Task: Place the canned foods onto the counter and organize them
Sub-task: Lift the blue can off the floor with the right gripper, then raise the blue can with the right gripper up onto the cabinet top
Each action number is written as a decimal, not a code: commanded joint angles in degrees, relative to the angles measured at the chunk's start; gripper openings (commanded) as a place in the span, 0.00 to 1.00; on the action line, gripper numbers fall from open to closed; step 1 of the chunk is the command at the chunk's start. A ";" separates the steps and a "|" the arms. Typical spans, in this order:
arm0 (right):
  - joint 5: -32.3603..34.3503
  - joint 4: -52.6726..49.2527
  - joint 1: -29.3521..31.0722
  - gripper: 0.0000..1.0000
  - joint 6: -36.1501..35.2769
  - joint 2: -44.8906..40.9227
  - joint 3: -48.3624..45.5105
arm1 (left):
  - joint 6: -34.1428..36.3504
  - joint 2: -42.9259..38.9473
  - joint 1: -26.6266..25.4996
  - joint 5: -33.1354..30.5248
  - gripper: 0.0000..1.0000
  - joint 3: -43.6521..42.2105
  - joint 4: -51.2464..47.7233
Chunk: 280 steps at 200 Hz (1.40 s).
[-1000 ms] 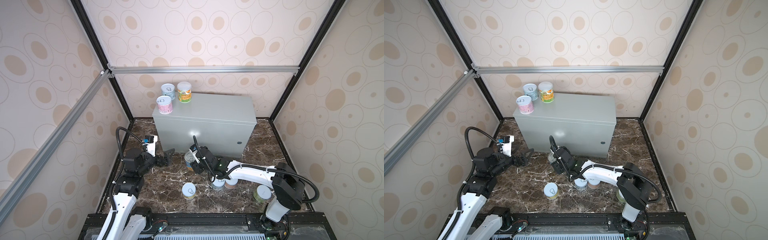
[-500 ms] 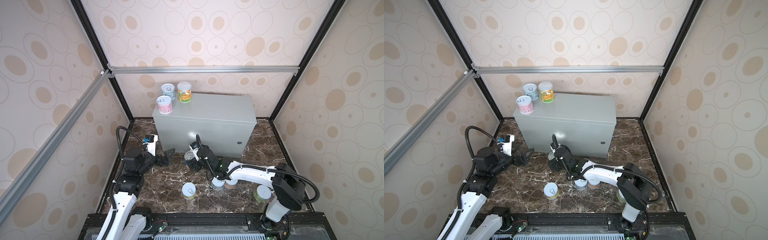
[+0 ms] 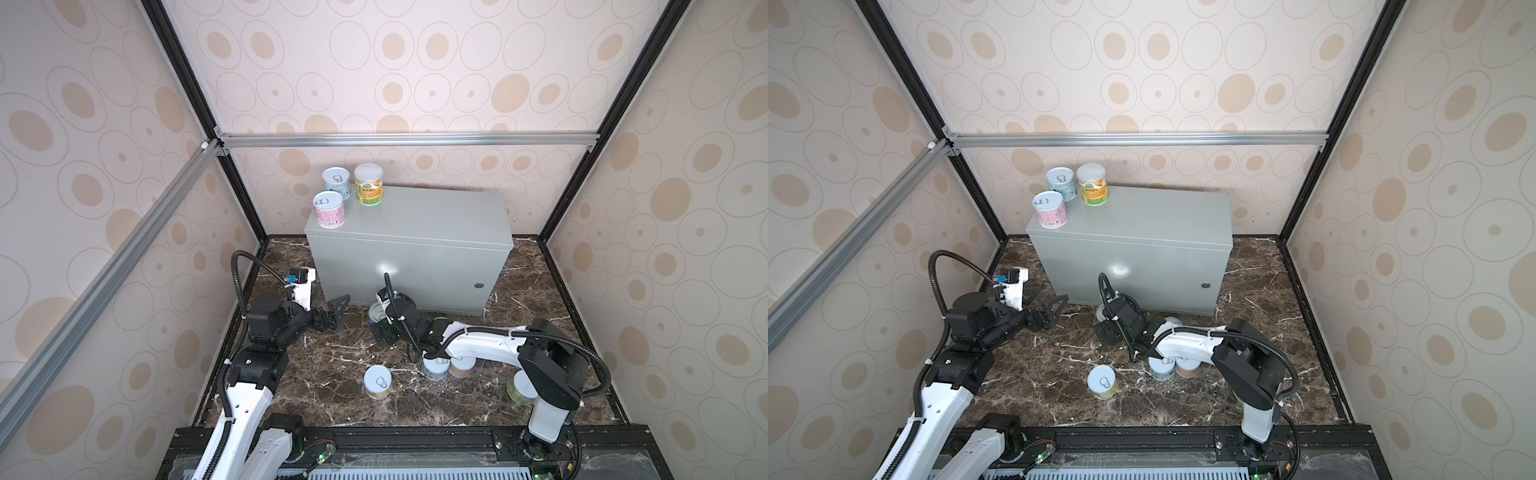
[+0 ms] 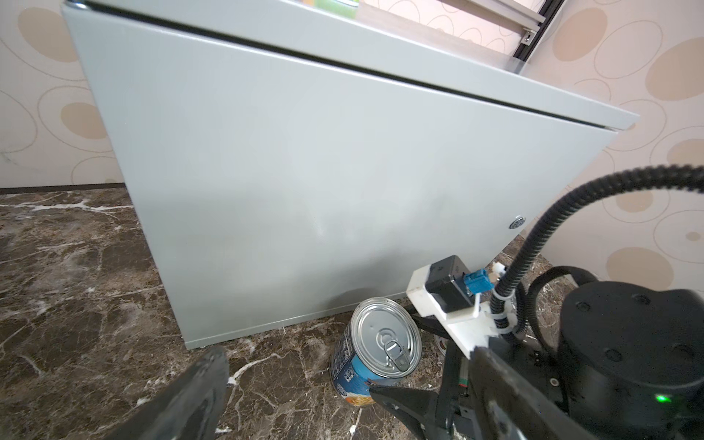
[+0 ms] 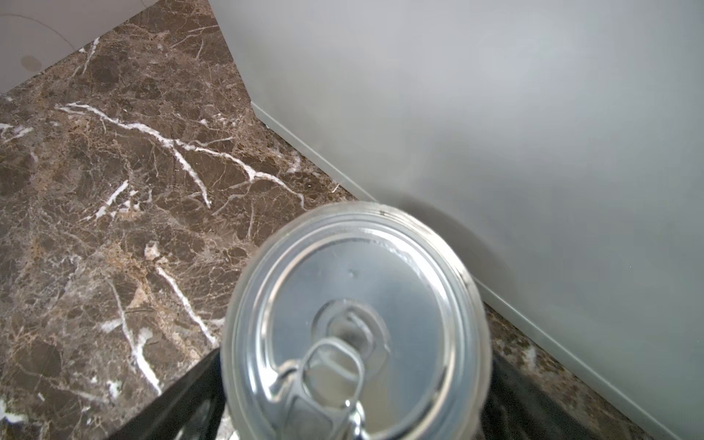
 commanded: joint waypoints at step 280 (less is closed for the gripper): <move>-3.86 -38.20 -0.47 0.61 -14.42 -17.89 42.08 | 4.53 3.29 -0.28 1.67 0.98 14.66 -6.06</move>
